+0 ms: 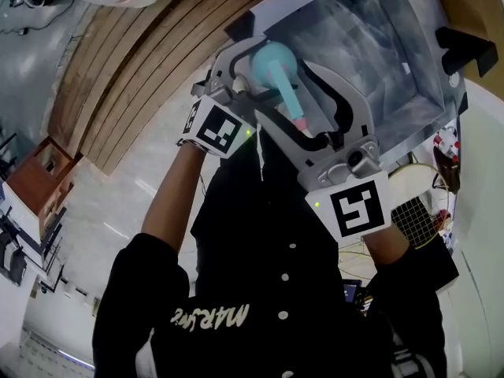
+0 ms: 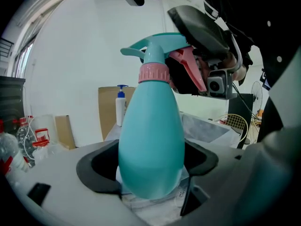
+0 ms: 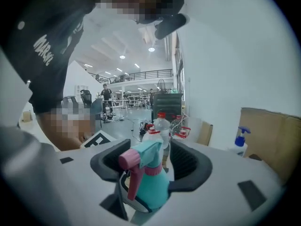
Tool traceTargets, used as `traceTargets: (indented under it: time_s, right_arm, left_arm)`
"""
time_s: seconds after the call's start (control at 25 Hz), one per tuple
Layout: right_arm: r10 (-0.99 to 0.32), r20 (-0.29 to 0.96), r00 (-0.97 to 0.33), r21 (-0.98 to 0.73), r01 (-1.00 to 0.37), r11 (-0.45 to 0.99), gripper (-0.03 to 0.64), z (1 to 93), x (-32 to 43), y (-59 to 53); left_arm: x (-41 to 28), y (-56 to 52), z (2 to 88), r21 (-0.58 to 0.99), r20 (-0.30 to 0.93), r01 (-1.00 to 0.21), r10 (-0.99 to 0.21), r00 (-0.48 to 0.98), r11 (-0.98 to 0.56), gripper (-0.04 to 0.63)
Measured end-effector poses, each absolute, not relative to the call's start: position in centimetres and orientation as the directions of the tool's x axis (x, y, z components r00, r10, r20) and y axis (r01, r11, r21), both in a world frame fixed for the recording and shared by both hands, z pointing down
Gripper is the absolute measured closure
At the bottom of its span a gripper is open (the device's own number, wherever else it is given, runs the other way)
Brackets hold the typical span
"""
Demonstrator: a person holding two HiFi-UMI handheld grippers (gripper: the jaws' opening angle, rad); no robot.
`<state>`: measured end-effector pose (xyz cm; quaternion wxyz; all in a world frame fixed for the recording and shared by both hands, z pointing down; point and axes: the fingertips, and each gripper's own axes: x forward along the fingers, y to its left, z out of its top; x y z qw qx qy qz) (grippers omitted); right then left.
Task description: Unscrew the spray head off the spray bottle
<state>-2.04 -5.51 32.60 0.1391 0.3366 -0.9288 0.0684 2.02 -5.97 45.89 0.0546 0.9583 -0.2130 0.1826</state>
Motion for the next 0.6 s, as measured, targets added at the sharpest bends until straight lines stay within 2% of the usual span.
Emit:
traceTargets:
  time_s: [0.08,0.28,0.44,0.6]
  right_arm:
    - [-0.608,0.315,-0.729,-0.028,-0.647,0.762,0.455,32.92,-2.02,-5.66]
    - [-0.615,0.306,-0.726,-0.020,-0.651,0.759,0.473,33.26,-1.69,-5.90]
    - [-0.598,0.302,-0.743,0.003,-0.626,0.780,0.513,33.27,-1.59,-5.93]
    - [-0.448,0.264,-0.854,-0.008,-0.466,0.885,0.517,33.43,-1.68,-5.41]
  left_arm:
    - [2.09,-6.10,45.87,0.030,0.372,-0.430,-0.390,0.842,-0.902,0.186]
    - [2.33,-6.34,46.21,0.034,0.369,-0.435,-0.393,0.842,-0.900,0.186]
    - [2.33,-6.28,46.23,0.030,0.372,-0.419,-0.379,0.848,-0.908,0.186]
    - [2.20,-6.27,46.24,0.021,0.375,-0.400,-0.364,0.853,-0.916,0.186]
